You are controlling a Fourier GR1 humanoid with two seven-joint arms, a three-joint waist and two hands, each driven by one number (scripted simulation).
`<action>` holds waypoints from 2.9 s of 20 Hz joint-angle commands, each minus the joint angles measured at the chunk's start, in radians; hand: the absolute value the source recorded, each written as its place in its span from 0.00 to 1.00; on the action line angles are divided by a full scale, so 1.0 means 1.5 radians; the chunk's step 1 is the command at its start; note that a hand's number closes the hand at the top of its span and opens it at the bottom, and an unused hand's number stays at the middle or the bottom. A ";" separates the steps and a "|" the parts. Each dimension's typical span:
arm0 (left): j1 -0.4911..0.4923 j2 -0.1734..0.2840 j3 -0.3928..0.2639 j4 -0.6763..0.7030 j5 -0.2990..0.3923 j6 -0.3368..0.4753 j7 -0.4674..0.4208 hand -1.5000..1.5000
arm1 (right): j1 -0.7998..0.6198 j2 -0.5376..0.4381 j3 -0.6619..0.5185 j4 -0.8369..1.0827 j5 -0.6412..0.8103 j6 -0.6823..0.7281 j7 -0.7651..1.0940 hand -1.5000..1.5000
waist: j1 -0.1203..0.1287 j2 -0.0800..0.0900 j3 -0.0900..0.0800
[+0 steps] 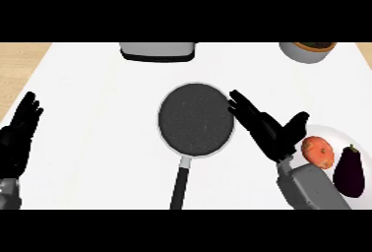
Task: Pick the squash from the plate and place it in the pan
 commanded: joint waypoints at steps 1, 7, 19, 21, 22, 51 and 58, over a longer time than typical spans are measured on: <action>0.042 0.001 0.004 -0.038 -0.016 0.002 0.005 0.50 | -0.044 -0.009 -0.061 0.046 -0.006 0.023 -0.026 0.00 | -0.025 0.002 -0.010; 0.055 -0.008 -0.067 -0.009 -0.049 -0.023 0.000 0.50 | -0.013 -0.280 -0.141 0.061 0.169 -0.036 -0.057 0.00 | -0.062 0.006 -0.021; 0.087 -0.057 -0.151 -0.100 -0.109 0.009 0.077 0.50 | 0.192 -0.413 -0.288 0.121 0.124 -0.018 -0.048 0.00 | -0.039 0.000 -0.010; 0.065 -0.035 -0.120 -0.104 -0.086 -0.016 0.090 0.50 | 0.154 -0.440 -0.281 0.171 0.129 0.045 -0.050 0.00 | -0.029 0.002 -0.010; 0.082 -0.053 -0.133 -0.074 -0.112 0.001 0.053 0.50 | 0.182 -0.437 -0.263 0.107 0.131 0.055 -0.034 0.00 | -0.036 0.001 -0.011; 0.076 -0.094 -0.097 -0.069 -0.159 -0.046 0.055 0.50 | -0.133 -0.350 -0.098 0.124 0.252 0.369 0.380 0.00 | -0.028 0.002 -0.011; 0.091 -0.116 -0.080 -0.071 -0.177 -0.059 0.050 0.50 | -0.121 -0.286 -0.129 0.089 0.274 0.403 0.434 0.00 | -0.032 0.001 -0.011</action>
